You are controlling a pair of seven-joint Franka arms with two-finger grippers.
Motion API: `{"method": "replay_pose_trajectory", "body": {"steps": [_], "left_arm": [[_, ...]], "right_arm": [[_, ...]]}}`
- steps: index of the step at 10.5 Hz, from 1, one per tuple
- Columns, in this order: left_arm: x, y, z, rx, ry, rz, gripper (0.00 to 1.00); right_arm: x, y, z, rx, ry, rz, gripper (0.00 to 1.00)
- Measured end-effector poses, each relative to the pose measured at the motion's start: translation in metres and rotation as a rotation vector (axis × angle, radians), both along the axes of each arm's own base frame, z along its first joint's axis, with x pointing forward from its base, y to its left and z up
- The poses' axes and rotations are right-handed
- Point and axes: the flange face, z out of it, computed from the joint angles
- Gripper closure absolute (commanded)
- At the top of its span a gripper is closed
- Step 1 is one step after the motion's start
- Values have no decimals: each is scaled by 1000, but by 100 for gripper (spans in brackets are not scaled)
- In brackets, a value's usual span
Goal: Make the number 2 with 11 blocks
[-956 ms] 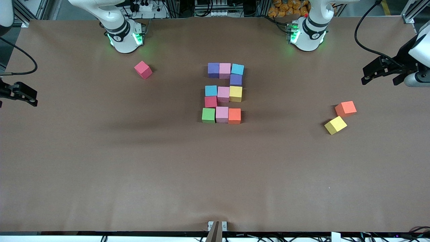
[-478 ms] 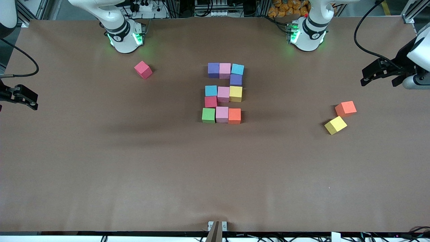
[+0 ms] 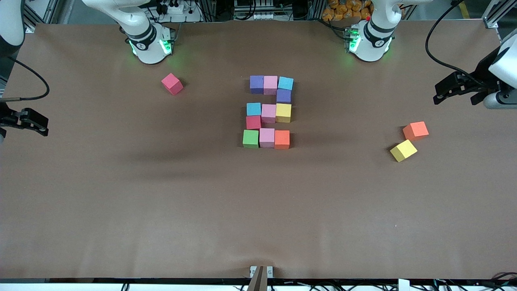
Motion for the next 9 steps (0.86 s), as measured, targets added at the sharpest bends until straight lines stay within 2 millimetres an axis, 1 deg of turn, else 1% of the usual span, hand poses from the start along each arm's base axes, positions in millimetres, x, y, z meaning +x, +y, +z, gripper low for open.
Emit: {"method": "replay_pose_trajectory", "body": {"steps": [2, 5, 9], "left_arm": [[0, 1, 0, 0, 1, 2, 0], [1, 6, -1, 0, 2, 11, 0], [1, 10, -1, 0, 3, 18, 0]], "right_arm": [[0, -2, 0, 0, 0, -4, 0], [-1, -19, 0, -1, 0, -32, 0], [-1, -16, 0, 0, 0, -26, 0]]}}
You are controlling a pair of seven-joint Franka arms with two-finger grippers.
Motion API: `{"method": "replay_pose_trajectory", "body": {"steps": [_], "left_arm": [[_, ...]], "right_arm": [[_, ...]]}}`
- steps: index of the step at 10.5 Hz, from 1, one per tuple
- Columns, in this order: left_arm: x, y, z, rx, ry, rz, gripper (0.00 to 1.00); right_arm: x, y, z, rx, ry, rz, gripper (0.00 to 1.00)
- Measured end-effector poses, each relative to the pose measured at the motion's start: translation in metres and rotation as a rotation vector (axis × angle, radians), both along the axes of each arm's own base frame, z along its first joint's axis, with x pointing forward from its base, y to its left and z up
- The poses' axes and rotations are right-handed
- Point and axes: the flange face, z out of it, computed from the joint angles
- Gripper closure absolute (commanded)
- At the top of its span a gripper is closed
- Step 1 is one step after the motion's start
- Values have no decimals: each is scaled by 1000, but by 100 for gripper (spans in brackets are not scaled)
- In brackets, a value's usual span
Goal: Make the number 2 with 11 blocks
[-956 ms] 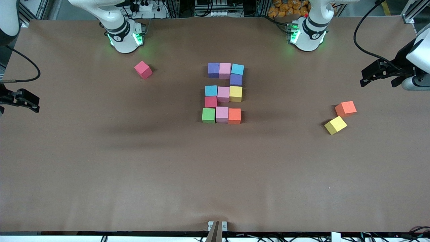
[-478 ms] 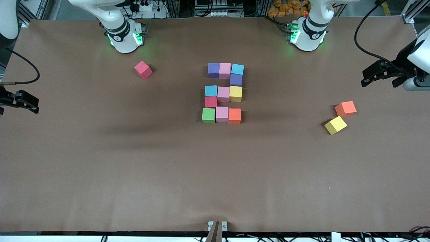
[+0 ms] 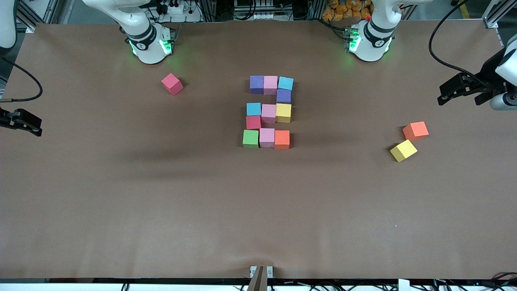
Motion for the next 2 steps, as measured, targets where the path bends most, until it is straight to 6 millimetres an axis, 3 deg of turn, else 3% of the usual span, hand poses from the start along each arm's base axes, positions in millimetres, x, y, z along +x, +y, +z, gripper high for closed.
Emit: {"method": "replay_pose_trajectory", "body": {"steps": [2], "left_arm": [[0, 1, 0, 7, 0, 1, 0]], "right_arm": [[0, 3, 0, 4, 0, 4, 0]]}}
